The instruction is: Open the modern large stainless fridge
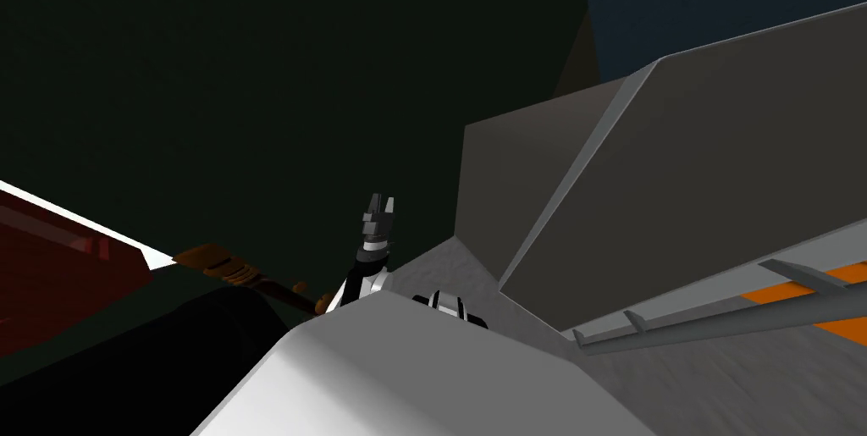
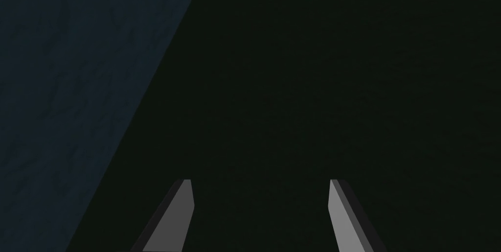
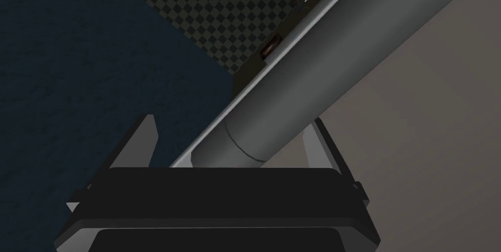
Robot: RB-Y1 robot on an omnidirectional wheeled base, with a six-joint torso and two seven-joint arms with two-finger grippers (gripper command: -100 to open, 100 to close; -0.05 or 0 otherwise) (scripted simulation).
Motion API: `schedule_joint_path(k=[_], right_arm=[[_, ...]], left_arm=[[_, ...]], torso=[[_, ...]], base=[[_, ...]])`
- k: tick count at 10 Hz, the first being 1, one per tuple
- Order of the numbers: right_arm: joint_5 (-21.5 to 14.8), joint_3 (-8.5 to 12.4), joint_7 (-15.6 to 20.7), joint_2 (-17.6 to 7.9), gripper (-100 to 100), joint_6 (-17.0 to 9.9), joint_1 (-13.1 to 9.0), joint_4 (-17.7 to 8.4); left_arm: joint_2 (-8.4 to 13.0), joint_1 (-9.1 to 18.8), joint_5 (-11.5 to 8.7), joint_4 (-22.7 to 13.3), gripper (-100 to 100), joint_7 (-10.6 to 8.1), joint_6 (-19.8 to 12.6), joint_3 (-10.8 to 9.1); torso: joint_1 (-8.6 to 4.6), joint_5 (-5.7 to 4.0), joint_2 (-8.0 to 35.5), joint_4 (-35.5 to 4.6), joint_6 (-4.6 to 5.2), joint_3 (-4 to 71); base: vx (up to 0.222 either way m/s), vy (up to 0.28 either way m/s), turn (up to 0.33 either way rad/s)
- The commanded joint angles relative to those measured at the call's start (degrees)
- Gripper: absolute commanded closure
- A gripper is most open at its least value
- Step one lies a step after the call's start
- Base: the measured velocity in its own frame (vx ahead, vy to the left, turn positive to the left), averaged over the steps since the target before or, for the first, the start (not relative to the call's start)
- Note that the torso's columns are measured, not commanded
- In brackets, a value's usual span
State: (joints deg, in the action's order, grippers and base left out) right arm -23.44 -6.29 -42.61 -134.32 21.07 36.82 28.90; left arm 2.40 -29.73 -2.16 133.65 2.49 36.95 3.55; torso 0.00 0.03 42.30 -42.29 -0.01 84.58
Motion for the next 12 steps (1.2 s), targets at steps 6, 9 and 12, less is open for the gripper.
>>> schedule_joint_path(k=[6,9,12], right_arm=[[0.0,-4.1,-10.0,-6.1,-100,3.2,4.9,-4.5],[-0.1,-5.3,-13.3,-7.8,-100,4.1,6.1,-5.7],[-0.1,-6.6,-16.2,-9.5,-100,5.0,7.4,-6.9]], left_arm=[[0.0,0.0,0.0,0.0,0,0.0,0.0,0.0],[0.0,0.0,0.0,0.0,0,0.0,0.0,0.0],[0.0,0.0,0.0,0.0,0,0.0,0.0,0.0]], torso=[[-0.02,-0.02,0.0,0.0,0.05,-0.1],[-0.03,-0.03,0.0,0.0,0.0,0.0],[0.05,0.0,0.0,0.0,0.02,0.0]], base=[[-0.063,-0.04,0.072],[-0.088,-0.05,0.08],[-0.062,-0.021,0.058]])
